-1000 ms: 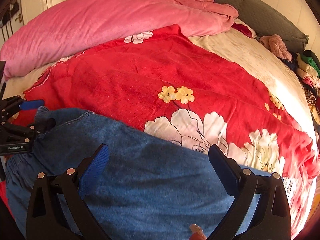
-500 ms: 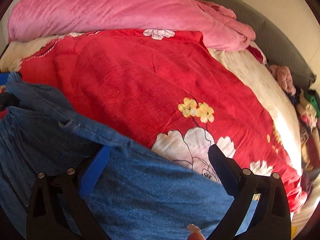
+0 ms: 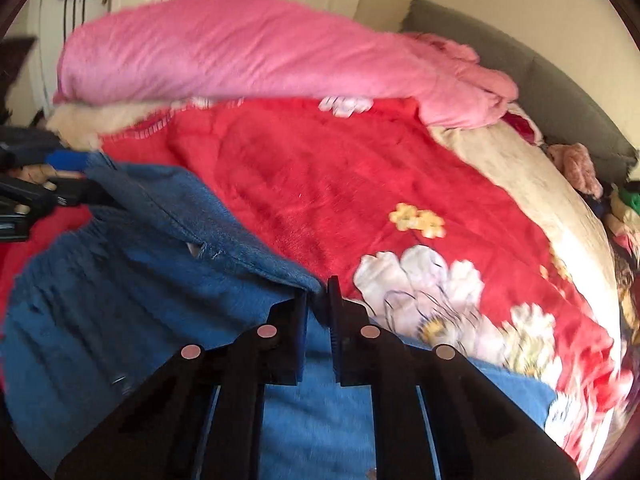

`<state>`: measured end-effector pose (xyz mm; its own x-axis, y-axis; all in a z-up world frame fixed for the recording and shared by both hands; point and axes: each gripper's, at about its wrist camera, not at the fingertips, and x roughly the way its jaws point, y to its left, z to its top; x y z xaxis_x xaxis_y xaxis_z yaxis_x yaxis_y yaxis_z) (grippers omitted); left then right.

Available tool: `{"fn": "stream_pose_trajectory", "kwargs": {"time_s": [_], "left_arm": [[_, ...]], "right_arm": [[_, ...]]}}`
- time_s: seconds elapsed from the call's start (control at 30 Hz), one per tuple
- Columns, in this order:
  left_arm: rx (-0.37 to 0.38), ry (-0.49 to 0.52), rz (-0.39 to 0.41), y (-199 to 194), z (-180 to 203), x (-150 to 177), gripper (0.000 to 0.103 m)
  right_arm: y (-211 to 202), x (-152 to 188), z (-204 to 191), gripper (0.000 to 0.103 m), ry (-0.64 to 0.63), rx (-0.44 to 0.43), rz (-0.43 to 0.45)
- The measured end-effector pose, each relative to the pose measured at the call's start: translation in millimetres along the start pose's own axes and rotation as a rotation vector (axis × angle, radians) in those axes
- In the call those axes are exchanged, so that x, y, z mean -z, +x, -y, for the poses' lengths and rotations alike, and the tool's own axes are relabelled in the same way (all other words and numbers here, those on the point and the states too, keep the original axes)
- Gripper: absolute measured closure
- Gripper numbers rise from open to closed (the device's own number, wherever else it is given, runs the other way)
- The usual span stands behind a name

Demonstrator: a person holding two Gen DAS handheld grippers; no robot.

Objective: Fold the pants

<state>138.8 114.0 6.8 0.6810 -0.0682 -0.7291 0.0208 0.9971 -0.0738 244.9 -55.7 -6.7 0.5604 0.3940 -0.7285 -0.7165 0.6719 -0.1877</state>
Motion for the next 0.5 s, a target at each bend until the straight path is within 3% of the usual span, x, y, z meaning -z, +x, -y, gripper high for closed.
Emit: {"fn": "stream_pose_trajectory", "kwargs": {"time_s": [0.27, 0.5], "left_arm": [[0.02, 0.023, 0.022, -20, 10, 4, 0.075], [0.019, 0.067, 0.048, -42, 22, 17, 0.075]], "right_arm": [[-69, 28, -18, 0.095, 0.089, -0.039, 0.09], [-106, 55, -41, 0.097, 0.139, -0.068, 0.125]]}}
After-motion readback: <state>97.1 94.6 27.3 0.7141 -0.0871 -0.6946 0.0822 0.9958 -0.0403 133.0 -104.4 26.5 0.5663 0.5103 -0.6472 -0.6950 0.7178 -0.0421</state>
